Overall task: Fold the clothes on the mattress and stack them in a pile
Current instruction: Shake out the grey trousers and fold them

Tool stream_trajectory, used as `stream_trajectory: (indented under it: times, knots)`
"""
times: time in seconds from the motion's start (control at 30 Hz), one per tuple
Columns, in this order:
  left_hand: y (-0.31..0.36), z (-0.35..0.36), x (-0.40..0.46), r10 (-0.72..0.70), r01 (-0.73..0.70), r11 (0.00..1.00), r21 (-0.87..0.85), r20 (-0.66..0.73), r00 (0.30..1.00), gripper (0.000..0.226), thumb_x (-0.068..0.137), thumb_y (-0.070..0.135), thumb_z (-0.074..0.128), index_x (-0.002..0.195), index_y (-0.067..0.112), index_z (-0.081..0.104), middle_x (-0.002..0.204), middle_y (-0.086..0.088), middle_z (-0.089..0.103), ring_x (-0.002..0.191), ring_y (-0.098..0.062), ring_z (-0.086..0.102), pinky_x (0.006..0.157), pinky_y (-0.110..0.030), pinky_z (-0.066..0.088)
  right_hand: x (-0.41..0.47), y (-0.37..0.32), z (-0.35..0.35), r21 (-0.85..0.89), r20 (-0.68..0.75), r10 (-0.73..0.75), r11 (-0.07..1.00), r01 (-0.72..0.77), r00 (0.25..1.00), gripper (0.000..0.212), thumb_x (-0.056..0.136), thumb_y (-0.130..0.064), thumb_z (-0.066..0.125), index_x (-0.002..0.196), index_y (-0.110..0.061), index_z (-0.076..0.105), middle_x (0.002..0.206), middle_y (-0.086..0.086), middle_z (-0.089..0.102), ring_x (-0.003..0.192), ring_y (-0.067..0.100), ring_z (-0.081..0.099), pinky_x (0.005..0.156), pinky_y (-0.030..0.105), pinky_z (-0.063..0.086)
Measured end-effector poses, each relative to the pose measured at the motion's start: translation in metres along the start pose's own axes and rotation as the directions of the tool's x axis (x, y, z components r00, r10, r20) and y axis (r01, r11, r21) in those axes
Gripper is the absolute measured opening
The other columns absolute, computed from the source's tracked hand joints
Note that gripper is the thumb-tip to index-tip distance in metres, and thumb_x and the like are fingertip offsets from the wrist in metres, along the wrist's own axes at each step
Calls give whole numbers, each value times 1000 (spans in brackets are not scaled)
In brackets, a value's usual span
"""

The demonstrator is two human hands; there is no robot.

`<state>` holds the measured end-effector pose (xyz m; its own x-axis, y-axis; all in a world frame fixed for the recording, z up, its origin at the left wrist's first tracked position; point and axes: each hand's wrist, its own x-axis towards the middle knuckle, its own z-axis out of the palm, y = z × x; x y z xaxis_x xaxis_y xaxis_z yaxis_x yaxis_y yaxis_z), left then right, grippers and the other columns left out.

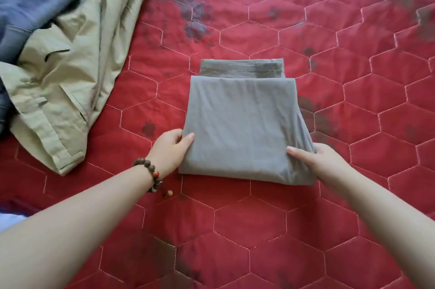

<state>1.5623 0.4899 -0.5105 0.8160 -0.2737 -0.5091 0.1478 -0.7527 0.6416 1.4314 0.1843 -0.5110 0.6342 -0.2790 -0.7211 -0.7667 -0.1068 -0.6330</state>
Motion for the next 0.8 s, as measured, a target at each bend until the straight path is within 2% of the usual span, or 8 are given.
stream_trajectory:
  times: [0.17, 0.23, 0.33, 0.4, 0.47, 0.57, 0.67, 0.8]
  knots:
    - [21, -6, 28, 8, -21, 917, -398, -35, 999, 9, 96, 20, 56, 94, 16, 65, 94, -21, 70, 89, -33, 68, 84, -51, 54, 7, -35, 4, -49, -189, -213, 977, 207, 959, 11, 90, -34, 64, 93, -24, 68, 88, -5, 72, 77, 6, 68, 61, 20, 51]
    - [23, -3, 31, 39, -57, 872, -485, -47, 998, 8, 96, 17, 57, 94, 21, 63, 93, -16, 72, 88, -35, 69, 82, -51, 56, 7, -40, 9, -162, -257, -345, 936, 312, 903, 6, 93, -22, 61, 93, -19, 65, 86, -5, 69, 76, 3, 62, 65, 17, 46]
    - [27, -7, 37, 115, -177, 830, -529, -148, 982, 12, 94, 22, 58, 90, 32, 63, 87, -3, 74, 79, -22, 72, 66, -32, 57, 7, -48, 7, -210, -373, -486, 874, 439, 790, 9, 94, -16, 58, 86, -12, 59, 77, -1, 63, 65, 0, 51, 60, 11, 39]
    - [31, -4, 46, 116, -215, 872, -440, -242, 963, 10, 94, 23, 57, 90, 32, 61, 82, 1, 73, 76, -15, 71, 62, -21, 53, 15, -52, 5, -201, -411, -481, 877, 437, 775, 8, 95, -15, 55, 90, -11, 59, 79, -2, 64, 68, 1, 51, 62, 12, 40]
    - [32, 7, 56, 101, -183, 947, -263, -297, 950, 3, 95, 20, 56, 93, 21, 58, 76, 6, 66, 74, -18, 64, 61, -16, 43, 28, -51, 11, -176, -410, -414, 910, 375, 813, 10, 96, -14, 52, 92, -7, 58, 83, 6, 63, 75, 11, 53, 72, 29, 43]
    - [33, 17, 67, 133, -157, 987, -41, -346, 929, 11, 96, 20, 52, 94, 9, 51, 72, -1, 56, 73, -29, 53, 60, -32, 30, 45, -47, 22, -158, -448, -337, 941, 298, 828, 13, 97, -12, 50, 88, -3, 53, 80, 8, 60, 75, 18, 49, 70, 36, 38]
    - [39, 11, 82, 243, -241, 969, 56, -397, 885, 13, 97, 23, 49, 99, 10, 50, 76, -7, 60, 74, -35, 55, 63, -41, 39, 54, -51, 25, -196, -549, -370, 929, 315, 750, 15, 96, -12, 48, 83, -6, 47, 71, -3, 52, 68, 15, 42, 62, 30, 29]
    - [41, 15, 92, 257, -188, 961, 202, -399, 880, 18, 99, 27, 44, 103, 10, 48, 73, -10, 58, 74, -41, 56, 58, -40, 37, 63, -55, 32, -222, -581, -336, 942, 253, 741, 14, 97, -13, 45, 89, -2, 47, 78, 12, 59, 74, 31, 49, 63, 36, 29]
